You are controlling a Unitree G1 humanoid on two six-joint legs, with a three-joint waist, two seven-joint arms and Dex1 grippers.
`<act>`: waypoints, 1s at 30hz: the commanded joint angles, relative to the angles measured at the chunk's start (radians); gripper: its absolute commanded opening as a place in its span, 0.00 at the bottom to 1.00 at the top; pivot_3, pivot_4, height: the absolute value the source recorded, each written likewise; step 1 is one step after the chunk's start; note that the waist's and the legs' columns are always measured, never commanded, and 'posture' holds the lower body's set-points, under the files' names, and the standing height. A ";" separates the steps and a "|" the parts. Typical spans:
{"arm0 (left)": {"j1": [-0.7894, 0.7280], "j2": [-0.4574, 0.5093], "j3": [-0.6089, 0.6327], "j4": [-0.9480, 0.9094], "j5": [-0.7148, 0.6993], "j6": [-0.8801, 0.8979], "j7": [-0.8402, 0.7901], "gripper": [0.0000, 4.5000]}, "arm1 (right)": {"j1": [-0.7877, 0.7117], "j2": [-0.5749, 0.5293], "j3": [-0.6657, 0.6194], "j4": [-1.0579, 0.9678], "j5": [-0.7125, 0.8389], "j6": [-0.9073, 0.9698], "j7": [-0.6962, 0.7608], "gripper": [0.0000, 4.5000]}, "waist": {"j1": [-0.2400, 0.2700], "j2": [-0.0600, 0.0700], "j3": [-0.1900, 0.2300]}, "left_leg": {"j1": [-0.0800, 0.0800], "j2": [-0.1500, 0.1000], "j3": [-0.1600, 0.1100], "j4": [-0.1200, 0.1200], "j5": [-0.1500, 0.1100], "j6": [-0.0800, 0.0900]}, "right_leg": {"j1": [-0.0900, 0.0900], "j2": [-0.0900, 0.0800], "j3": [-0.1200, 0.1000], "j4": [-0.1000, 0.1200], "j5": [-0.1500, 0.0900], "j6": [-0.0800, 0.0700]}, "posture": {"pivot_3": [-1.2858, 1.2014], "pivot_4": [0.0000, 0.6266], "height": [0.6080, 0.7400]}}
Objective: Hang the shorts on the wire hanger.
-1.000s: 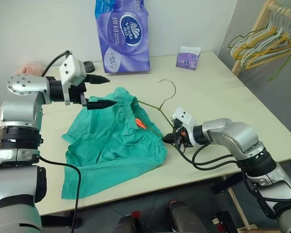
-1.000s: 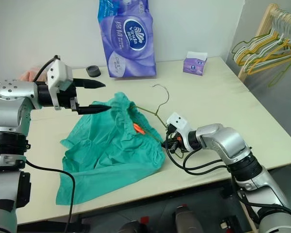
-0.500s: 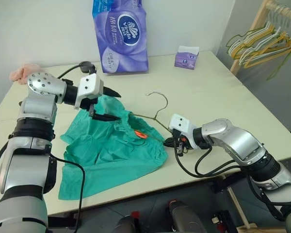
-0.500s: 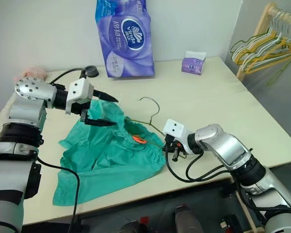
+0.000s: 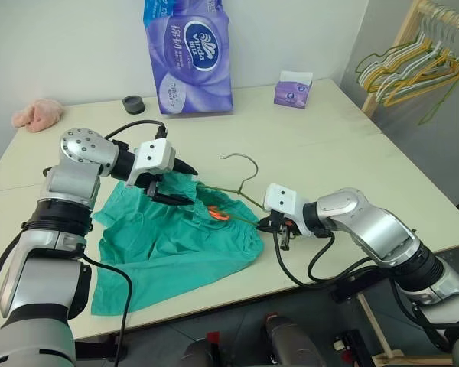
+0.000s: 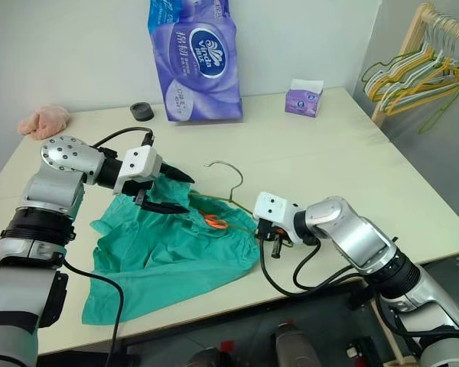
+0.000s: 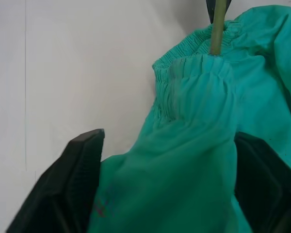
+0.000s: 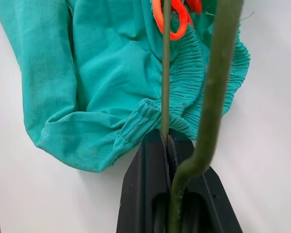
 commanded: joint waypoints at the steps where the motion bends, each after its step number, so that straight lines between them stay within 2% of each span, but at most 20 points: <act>1: 0.003 -0.003 -0.004 -0.045 -0.003 0.011 0.005 0.52 | -0.014 0.011 -0.021 -0.061 -0.001 -0.026 0.013 0.00 | 0.000 0.000 0.000 | 0.000 0.000 0.000 0.000 0.000 0.000 | 0.000 0.000 0.000 0.000 0.000 0.000 | 0.42 0.13 1.00; 8: 0.023 -0.011 -0.001 -0.076 -0.004 0.026 0.011 0.02 | -0.018 0.021 -0.025 -0.067 -0.010 -0.067 0.018 0.00 | 0.000 0.000 0.000 | -0.002 0.000 -0.001 0.003 0.000 0.000 | 0.000 0.000 -0.001 0.000 0.000 0.000 | 0.42 0.13 1.00; 14: 0.035 -0.006 -0.002 -0.089 0.001 0.023 0.013 0.00 | 0.002 -0.043 0.018 -0.058 -0.086 -0.238 0.100 0.00 | 0.001 0.000 0.000 | -0.002 -0.001 -0.002 0.004 0.000 0.000 | 0.000 0.000 -0.002 0.000 0.000 0.000 | 0.42 0.14 1.00; 17: 0.039 0.000 -0.003 -0.092 0.005 0.020 0.011 0.00 | 0.018 -0.075 0.025 -0.022 -0.150 -0.312 0.107 0.17 | -0.001 0.000 0.000 | -0.002 -0.001 -0.002 0.004 0.000 0.000 | 0.000 0.000 -0.002 0.001 0.000 0.000 | 0.42 0.14 1.00; 22: 0.052 0.012 -0.001 -0.103 0.009 0.023 0.004 0.00 | 0.040 -0.165 -0.036 0.025 -0.165 -0.358 0.167 0.56 | 0.003 0.000 0.000 | -0.003 -0.001 -0.002 0.005 0.000 0.000 | 0.000 -0.001 -0.002 0.001 0.000 0.000 | 0.42 0.14 1.00; 25: 0.060 0.019 0.002 -0.104 0.009 0.025 0.004 0.00 | 0.079 -0.281 -0.101 0.062 -0.173 -0.424 0.207 0.77 | 0.006 0.000 0.000 | -0.003 -0.002 -0.002 0.006 0.000 0.000 | 0.001 -0.002 -0.002 0.000 0.000 0.000 | 0.42 0.14 1.00; 27: 0.063 0.023 0.004 -0.103 0.008 0.033 0.004 0.00 | 0.110 -0.322 -0.152 0.084 -0.170 -0.451 0.198 0.94 | 0.005 0.000 0.000 | -0.003 -0.002 -0.002 0.006 0.000 0.000 | 0.001 -0.002 -0.002 0.000 0.000 0.000 | 0.42 0.14 1.00; 28: 0.065 0.024 0.005 -0.103 0.005 0.038 0.004 0.00 | 0.123 -0.332 -0.172 0.094 -0.171 -0.465 0.191 1.00 | 0.004 0.000 0.000 | -0.003 -0.002 -0.001 0.006 0.000 0.000 | 0.001 -0.002 -0.001 0.000 0.000 0.000 | 0.42 0.14 1.00; 30: 0.062 0.021 0.019 -0.105 -0.020 0.093 0.004 0.00 | 0.187 -0.350 -0.256 0.092 -0.126 -0.439 0.176 1.00 | 0.002 0.000 0.000 | -0.002 -0.002 -0.001 0.006 0.000 0.000 | 0.001 -0.001 -0.002 0.001 0.000 0.000 | 0.42 0.14 1.00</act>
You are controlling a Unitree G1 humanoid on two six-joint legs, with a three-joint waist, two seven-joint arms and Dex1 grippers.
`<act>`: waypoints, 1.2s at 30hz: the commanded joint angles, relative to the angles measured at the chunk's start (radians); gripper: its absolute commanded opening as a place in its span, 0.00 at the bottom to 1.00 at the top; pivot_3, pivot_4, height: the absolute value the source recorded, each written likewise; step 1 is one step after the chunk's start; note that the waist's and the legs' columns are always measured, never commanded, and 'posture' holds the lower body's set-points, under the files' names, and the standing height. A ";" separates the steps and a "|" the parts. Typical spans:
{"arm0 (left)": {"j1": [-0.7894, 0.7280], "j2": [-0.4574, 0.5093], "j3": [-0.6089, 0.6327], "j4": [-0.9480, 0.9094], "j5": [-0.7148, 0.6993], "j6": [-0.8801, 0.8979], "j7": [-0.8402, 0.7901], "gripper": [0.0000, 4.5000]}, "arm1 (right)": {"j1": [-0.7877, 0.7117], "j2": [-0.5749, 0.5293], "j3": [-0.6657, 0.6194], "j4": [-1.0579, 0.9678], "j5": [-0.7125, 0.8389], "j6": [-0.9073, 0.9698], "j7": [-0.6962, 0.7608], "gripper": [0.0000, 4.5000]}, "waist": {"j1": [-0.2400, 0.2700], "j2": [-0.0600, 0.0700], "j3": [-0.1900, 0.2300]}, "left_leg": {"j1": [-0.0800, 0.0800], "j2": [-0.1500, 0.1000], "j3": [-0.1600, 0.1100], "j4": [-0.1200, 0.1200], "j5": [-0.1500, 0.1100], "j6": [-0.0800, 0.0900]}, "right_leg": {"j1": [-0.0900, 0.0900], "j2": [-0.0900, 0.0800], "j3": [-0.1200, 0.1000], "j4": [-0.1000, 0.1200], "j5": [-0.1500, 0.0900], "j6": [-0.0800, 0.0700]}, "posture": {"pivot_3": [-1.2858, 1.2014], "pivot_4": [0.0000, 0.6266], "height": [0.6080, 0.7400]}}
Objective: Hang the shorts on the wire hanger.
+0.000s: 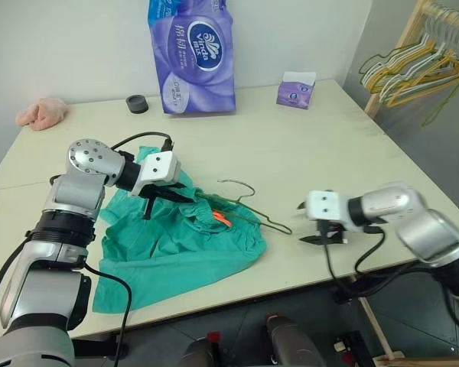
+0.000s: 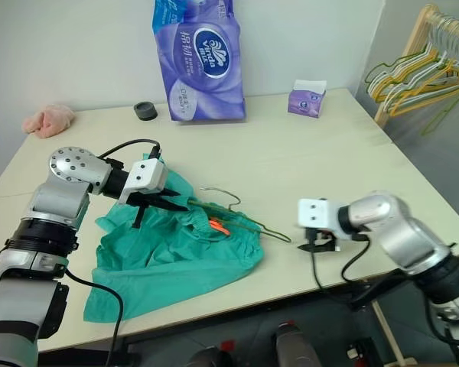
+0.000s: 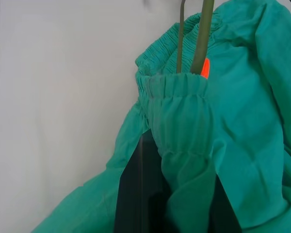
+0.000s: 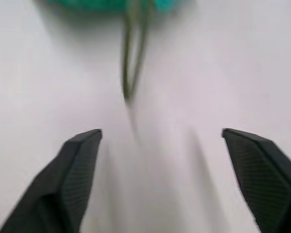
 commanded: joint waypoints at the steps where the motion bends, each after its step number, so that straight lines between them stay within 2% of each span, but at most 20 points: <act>1: -0.012 0.009 0.029 -0.030 -0.044 0.085 0.002 0.00 | 0.086 -0.011 -0.150 -0.035 0.067 0.017 -0.020 1.00 | -0.001 0.000 0.000 | 0.000 0.000 0.000 0.000 0.000 0.000 | 0.000 0.000 0.000 0.000 0.000 0.000 | 0.42 0.14 1.00; 6: -0.038 -0.011 0.089 -0.033 -0.130 0.267 0.039 0.00 | 0.205 0.106 -0.259 -0.184 0.186 0.151 -0.109 1.00 | -0.004 0.000 0.000 | 0.000 0.001 0.000 0.000 0.000 0.000 | 0.000 0.001 0.000 0.001 0.000 0.000 | 0.42 0.15 1.00; 11: -0.036 -0.003 0.143 -0.072 -0.227 0.473 0.056 0.00 | 0.289 0.212 -0.316 -0.272 0.250 0.201 -0.192 1.00 | -0.002 0.000 0.000 | 0.000 0.001 0.000 0.000 0.000 0.000 | 0.000 0.001 0.000 0.002 0.000 0.000 | 0.42 0.15 1.00; 16: 0.000 0.025 0.158 -0.112 -0.251 0.531 0.062 0.00 | 0.307 0.319 -0.371 -0.338 0.349 0.402 -0.323 1.00 | 0.001 0.000 0.000 | 0.000 0.000 -0.001 0.001 0.000 0.000 | 0.000 0.001 0.000 0.002 0.000 0.000 | 0.42 0.15 1.00; 19: 0.011 0.035 0.157 -0.126 -0.256 0.537 0.067 0.00 | 0.280 0.418 -0.383 -0.356 0.407 0.515 -0.410 1.00 | 0.001 0.000 -0.001 | 0.000 0.000 -0.001 0.001 0.000 0.000 | 0.000 0.001 0.001 0.002 0.000 0.000 | 0.42 0.15 1.00; 22: 0.012 0.037 0.154 -0.129 -0.257 0.535 0.072 0.00 | 0.252 0.514 -0.380 -0.369 0.459 0.612 -0.486 1.00 | 0.002 0.000 -0.001 | 0.000 0.000 -0.001 0.001 0.000 0.000 | 0.000 0.001 0.001 0.002 0.000 0.000 | 0.42 0.15 1.00; 25: 0.011 0.037 0.154 -0.130 -0.258 0.533 0.073 0.00 | 0.252 0.555 -0.332 -0.380 0.464 0.650 -0.525 1.00 | 0.004 0.000 -0.001 | 0.000 0.000 0.000 0.001 0.000 0.000 | 0.000 0.000 0.001 0.002 0.000 0.000 | 0.42 0.15 1.00; 36: 0.018 0.039 0.155 -0.140 -0.256 0.522 0.079 0.00 | 0.267 0.603 -0.197 -0.323 0.417 0.645 -0.612 1.00 | 0.007 0.000 -0.001 | 0.000 0.000 0.000 0.001 0.000 0.000 | 0.000 0.000 0.001 0.002 0.000 0.000 | 0.43 0.14 1.00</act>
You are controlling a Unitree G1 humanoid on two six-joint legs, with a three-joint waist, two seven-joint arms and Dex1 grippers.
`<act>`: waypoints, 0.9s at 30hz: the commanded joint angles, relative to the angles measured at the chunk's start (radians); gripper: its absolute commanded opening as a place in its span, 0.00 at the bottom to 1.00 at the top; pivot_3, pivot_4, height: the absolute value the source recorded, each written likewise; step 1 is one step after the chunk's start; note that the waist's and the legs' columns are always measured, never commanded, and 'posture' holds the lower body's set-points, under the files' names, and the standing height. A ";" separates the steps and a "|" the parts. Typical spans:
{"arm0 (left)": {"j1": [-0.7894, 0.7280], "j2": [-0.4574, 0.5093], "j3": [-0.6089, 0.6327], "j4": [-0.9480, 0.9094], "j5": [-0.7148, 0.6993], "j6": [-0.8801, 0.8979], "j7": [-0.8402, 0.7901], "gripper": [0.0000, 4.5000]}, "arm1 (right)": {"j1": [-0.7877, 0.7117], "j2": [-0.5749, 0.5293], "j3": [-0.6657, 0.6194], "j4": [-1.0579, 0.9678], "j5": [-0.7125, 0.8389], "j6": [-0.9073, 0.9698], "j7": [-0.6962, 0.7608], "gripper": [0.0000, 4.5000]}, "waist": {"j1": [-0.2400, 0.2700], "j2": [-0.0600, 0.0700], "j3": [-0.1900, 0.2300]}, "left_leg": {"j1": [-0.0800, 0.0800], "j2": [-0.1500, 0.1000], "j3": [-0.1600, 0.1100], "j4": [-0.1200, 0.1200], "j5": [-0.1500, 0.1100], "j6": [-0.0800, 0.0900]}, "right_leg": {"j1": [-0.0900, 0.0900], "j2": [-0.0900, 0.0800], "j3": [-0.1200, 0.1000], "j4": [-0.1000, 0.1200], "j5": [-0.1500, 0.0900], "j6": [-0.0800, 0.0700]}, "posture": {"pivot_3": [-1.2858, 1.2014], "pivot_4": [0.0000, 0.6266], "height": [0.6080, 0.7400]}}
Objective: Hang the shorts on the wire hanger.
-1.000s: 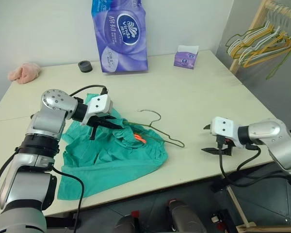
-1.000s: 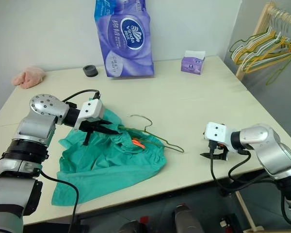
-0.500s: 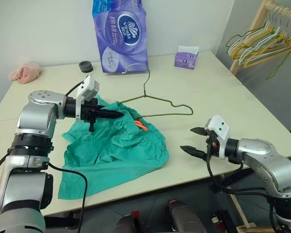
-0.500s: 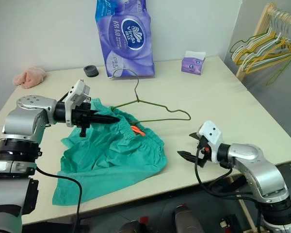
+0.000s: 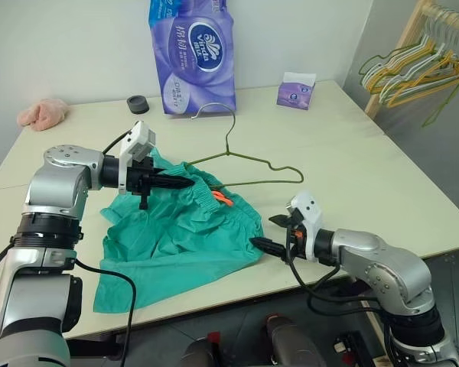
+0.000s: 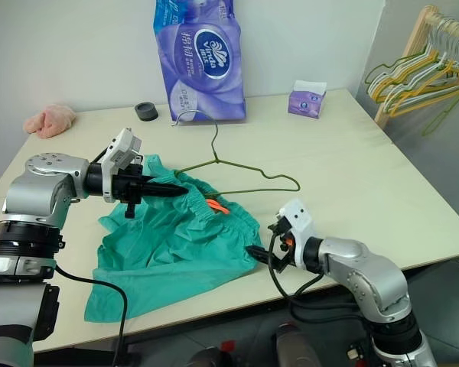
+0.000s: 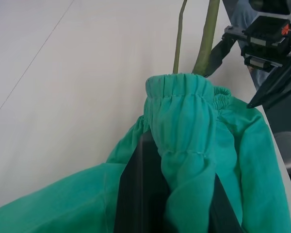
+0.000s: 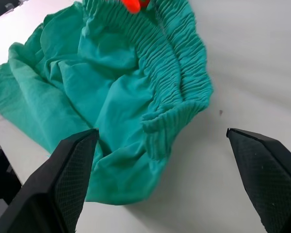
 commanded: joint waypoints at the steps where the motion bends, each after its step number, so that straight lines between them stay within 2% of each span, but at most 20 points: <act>1: -0.007 0.021 0.030 -0.038 -0.018 -0.011 0.010 0.00 | -0.002 0.020 0.017 0.028 -0.031 -0.024 -0.046 0.96 | 0.000 0.000 0.000 | 0.000 0.000 0.000 0.000 0.000 0.000 | 0.000 0.000 0.000 0.000 0.000 0.000 | 0.43 0.14 1.00; 4: -0.005 0.023 0.034 -0.042 -0.020 -0.011 0.018 0.00 | -0.002 0.025 0.023 0.054 -0.055 -0.046 -0.066 0.81 | 0.000 0.000 0.000 | 0.000 0.000 0.000 0.000 0.000 0.000 | 0.000 0.000 0.000 0.000 0.000 0.000 | 0.43 0.14 1.00; 9: 0.002 0.027 0.048 -0.042 -0.024 -0.013 0.039 0.00 | -0.001 0.030 0.015 0.083 -0.082 -0.095 -0.086 0.41 | 0.000 0.000 -0.001 | 0.000 0.000 0.000 0.000 0.000 0.000 | 0.000 0.000 0.000 0.000 0.000 0.000 | 0.43 0.13 1.00; 14: 0.021 0.031 0.075 -0.056 -0.040 0.002 0.066 0.00 | -0.026 0.036 -0.055 0.134 -0.088 -0.139 -0.104 0.03 | 0.000 0.000 -0.001 | 0.000 0.000 0.000 0.000 0.000 0.000 | 0.000 0.000 0.000 0.000 0.000 0.000 | 0.43 0.13 1.00; 22: 0.089 0.040 0.120 -0.129 -0.086 0.050 0.112 0.00 | -0.104 0.019 -0.155 0.228 -0.089 -0.194 -0.110 0.02 | 0.000 0.000 -0.002 | 0.000 0.000 0.000 0.000 0.000 0.000 | 0.000 0.000 0.000 0.000 0.000 0.000 | 0.43 0.12 1.00; 27: 0.138 0.055 0.128 -0.181 -0.115 0.078 0.121 0.00 | -0.117 -0.078 -0.170 0.244 -0.098 -0.220 -0.053 0.02 | 0.004 0.000 -0.002 | 0.000 -0.001 0.001 0.000 0.000 0.000 | 0.000 0.000 0.001 0.000 0.000 0.000 | 0.43 0.13 1.00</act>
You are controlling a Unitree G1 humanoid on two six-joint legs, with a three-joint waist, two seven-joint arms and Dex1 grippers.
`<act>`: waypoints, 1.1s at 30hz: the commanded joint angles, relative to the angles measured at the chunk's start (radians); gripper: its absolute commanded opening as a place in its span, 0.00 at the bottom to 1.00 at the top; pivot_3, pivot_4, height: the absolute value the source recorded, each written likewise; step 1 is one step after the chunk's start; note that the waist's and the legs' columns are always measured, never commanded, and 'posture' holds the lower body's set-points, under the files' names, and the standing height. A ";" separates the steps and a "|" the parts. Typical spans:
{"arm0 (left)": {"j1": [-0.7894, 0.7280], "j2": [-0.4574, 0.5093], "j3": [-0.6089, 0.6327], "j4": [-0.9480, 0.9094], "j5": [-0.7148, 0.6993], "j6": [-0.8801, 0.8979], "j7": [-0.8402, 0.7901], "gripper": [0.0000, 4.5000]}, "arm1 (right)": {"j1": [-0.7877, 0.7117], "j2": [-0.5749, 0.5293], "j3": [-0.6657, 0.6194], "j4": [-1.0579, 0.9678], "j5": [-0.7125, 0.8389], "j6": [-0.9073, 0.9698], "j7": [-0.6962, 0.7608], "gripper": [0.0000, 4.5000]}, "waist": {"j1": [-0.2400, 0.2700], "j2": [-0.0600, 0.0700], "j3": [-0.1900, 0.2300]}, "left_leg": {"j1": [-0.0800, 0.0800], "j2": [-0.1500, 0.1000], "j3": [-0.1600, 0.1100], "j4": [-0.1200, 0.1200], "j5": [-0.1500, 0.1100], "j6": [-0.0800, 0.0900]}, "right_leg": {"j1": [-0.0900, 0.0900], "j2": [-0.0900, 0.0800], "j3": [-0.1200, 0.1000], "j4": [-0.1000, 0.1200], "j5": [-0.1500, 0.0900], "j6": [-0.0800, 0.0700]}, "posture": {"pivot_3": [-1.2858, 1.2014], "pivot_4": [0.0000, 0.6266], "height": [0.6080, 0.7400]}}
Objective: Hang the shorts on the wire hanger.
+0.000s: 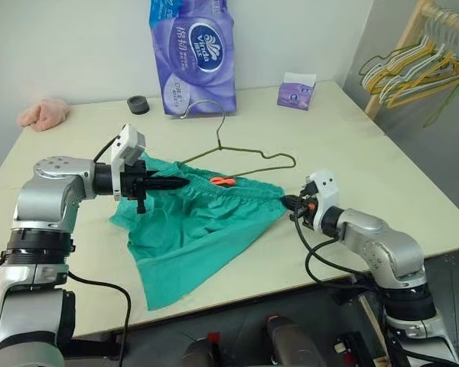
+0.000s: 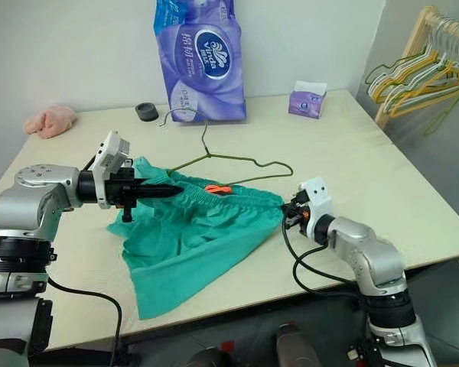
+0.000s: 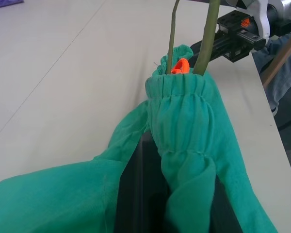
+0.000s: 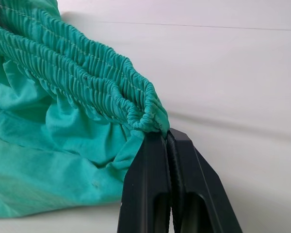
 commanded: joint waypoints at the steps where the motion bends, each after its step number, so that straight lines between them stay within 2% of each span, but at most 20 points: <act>1: 0.015 0.044 0.045 -0.057 -0.033 0.016 -0.001 0.00 | -0.016 -0.071 -0.057 0.001 -0.006 -0.017 0.038 0.02 | 0.001 0.000 0.000 | 0.000 0.000 0.000 0.000 0.000 0.000 | 0.000 0.000 0.000 0.000 0.000 0.000 | 0.44 0.13 1.00; 5: 0.022 0.085 0.038 -0.076 -0.056 0.045 -0.046 0.00 | -0.020 -0.126 -0.083 0.016 0.026 0.006 0.084 0.02 | 0.006 0.000 0.000 | 0.000 0.000 0.000 0.000 0.000 0.000 | 0.000 0.000 0.000 0.000 0.000 0.000 | 0.43 0.13 1.00; 13: 0.001 0.159 -0.002 -0.006 -0.005 -0.027 -0.095 0.00 | -0.032 -0.185 -0.132 0.037 0.060 0.031 0.113 0.02 | 0.012 0.000 0.000 | 0.001 0.000 0.001 0.000 0.000 0.000 | 0.000 0.000 0.000 0.001 0.000 0.000 | 0.43 0.13 1.00; 21: -0.038 0.135 -0.004 0.052 0.011 -0.055 -0.087 0.00 | 0.001 -0.190 -0.082 -0.067 0.091 0.003 0.196 0.02 | 0.012 0.000 0.000 | 0.000 0.000 0.001 0.000 0.000 0.000 | 0.000 0.000 0.000 0.001 0.000 0.000 | 0.43 0.13 1.00; 24: -0.039 0.127 -0.004 0.051 0.010 -0.056 -0.083 0.00 | 0.001 -0.167 -0.065 -0.089 0.098 0.015 0.189 0.14 | 0.012 0.000 0.000 | 0.000 0.000 0.001 0.000 0.000 0.000 | 0.000 0.000 0.000 0.001 0.000 0.000 | 0.43 0.13 1.00; 33: -0.057 0.100 0.005 0.062 0.007 -0.053 -0.064 0.00 | -0.134 -0.011 0.028 0.070 0.028 -0.004 0.091 0.82 | 0.007 0.000 0.000 | 0.001 0.000 0.001 0.000 0.000 0.000 | 0.000 0.000 0.001 0.002 0.000 0.000 | 0.43 0.13 1.00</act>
